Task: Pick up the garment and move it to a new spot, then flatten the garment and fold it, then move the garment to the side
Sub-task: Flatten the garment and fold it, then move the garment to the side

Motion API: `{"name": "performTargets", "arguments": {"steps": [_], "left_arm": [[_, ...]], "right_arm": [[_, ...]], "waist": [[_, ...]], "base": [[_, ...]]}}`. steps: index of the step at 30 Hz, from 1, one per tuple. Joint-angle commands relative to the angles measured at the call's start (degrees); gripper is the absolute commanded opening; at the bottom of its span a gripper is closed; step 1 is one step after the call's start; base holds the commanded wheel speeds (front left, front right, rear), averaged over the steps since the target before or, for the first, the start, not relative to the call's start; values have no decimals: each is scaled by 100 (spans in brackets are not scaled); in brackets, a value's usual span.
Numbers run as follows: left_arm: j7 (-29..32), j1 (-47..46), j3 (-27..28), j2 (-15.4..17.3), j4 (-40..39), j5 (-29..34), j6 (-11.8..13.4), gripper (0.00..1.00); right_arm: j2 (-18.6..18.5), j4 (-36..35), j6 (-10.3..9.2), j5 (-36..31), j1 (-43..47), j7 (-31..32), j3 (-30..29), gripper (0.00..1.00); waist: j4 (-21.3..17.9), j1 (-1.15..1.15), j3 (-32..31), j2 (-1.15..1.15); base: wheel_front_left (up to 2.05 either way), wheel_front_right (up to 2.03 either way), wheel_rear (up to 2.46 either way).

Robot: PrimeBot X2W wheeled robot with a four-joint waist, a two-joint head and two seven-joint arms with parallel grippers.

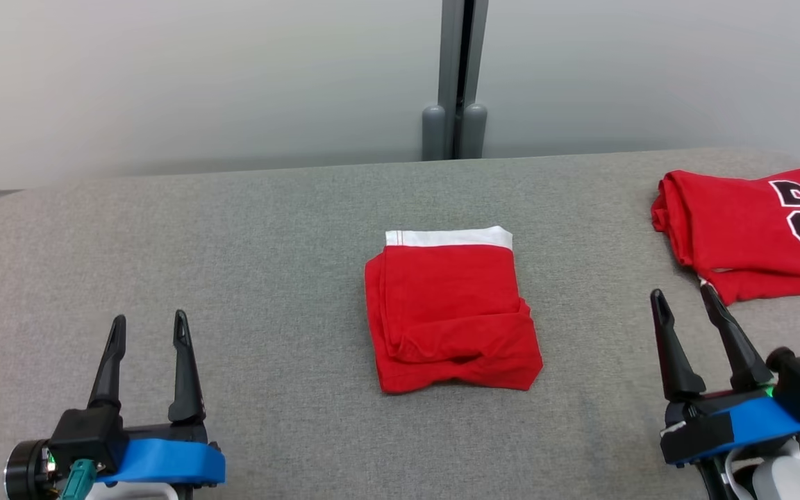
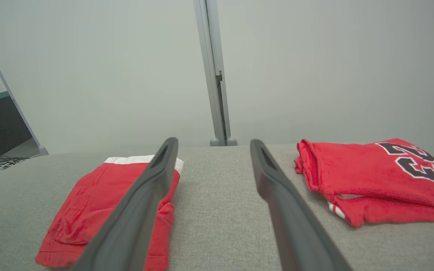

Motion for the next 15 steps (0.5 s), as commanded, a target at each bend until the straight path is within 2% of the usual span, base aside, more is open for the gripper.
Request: {"name": "performTargets", "arguments": {"steps": [1,15], "left_arm": [[-27,86,15,15,-3,47,41,100],[-27,373,-10,143,132,213,26,100]], "right_arm": [[68,-82,0,-99,157,-29,-90,100],[508,-415,0,-765,768,-29,-393,100]], "waist": [[-63,0,-64,0],[-1,0,-200,0]], "base": [[0,0,0],[0,0,0]]}}
